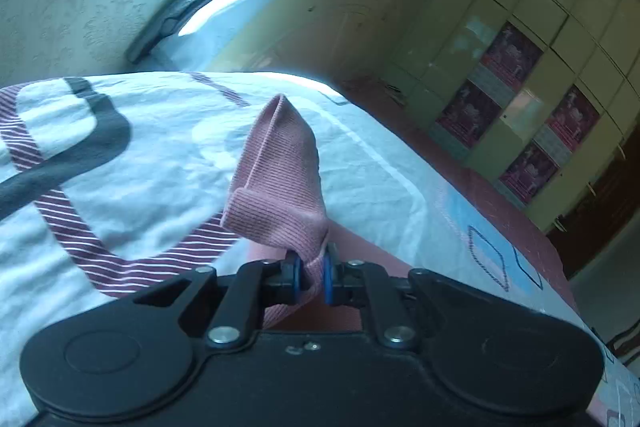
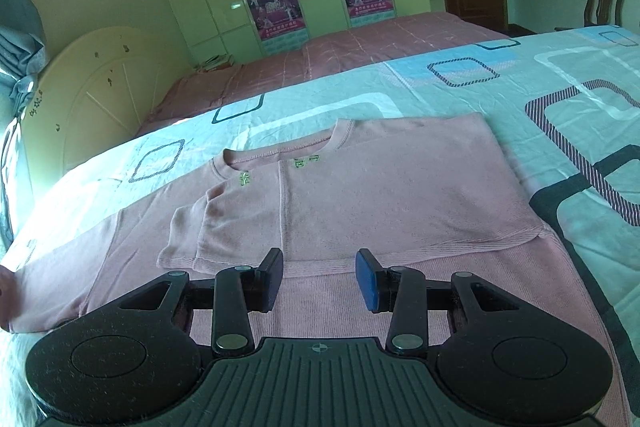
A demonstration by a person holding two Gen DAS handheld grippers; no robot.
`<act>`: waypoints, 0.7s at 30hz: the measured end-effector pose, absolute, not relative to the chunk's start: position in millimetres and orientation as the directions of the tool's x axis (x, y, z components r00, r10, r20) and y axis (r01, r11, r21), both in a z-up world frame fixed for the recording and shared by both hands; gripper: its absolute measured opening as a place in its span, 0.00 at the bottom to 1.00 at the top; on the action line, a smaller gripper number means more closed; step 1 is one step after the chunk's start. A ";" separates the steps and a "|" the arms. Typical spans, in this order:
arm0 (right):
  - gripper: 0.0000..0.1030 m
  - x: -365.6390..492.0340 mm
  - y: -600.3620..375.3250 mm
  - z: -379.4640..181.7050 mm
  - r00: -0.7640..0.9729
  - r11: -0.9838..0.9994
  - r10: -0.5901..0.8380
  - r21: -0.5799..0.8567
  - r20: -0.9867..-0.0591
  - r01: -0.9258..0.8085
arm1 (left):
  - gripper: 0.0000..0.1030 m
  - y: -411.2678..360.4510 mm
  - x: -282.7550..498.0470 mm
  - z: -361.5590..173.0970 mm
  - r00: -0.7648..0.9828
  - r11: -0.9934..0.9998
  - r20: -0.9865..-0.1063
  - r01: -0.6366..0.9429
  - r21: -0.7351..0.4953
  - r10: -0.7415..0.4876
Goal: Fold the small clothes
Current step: 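Carry the gripped sleeve across the body with the left tool and release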
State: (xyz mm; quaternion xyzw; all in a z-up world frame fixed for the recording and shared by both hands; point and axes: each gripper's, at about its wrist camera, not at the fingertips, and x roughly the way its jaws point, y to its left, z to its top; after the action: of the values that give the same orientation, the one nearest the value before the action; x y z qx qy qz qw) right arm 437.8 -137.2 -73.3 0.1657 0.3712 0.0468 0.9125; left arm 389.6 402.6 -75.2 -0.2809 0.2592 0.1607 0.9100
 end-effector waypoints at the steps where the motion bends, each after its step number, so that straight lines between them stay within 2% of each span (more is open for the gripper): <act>1: 0.39 439.1 -142.3 -74.7 0.721 0.939 0.210 0.342 -0.660 0.039 | 0.09 382.7 397.4 -69.6 0.825 0.813 -0.552 -0.401 -0.422 0.120; 8: 0.39 444.9 -183.9 -84.7 0.726 0.921 0.224 0.385 -0.650 0.061 | 0.09 231.9 451.3 -55.5 0.831 0.914 -0.552 -0.170 -0.368 -0.068; 16: 0.39 440.7 -245.3 -88.7 0.745 0.885 0.213 0.448 -0.632 0.127 | 0.09 65.4 491.7 -72.7 0.769 0.978 -0.617 0.051 -0.202 -0.167; 21: 0.39 431.4 -278.5 -90.3 0.739 0.849 0.232 0.503 -0.632 0.163 | 0.09 -5.1 511.0 -112.0 0.685 0.979 -0.700 0.168 -0.118 -0.202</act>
State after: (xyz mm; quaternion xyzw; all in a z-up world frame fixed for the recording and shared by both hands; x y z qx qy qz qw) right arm 431.4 -278.5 -90.3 0.2741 0.3606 0.0194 0.8913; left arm 511.0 -5.1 -112.0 -0.0223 0.3837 -0.1008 0.9177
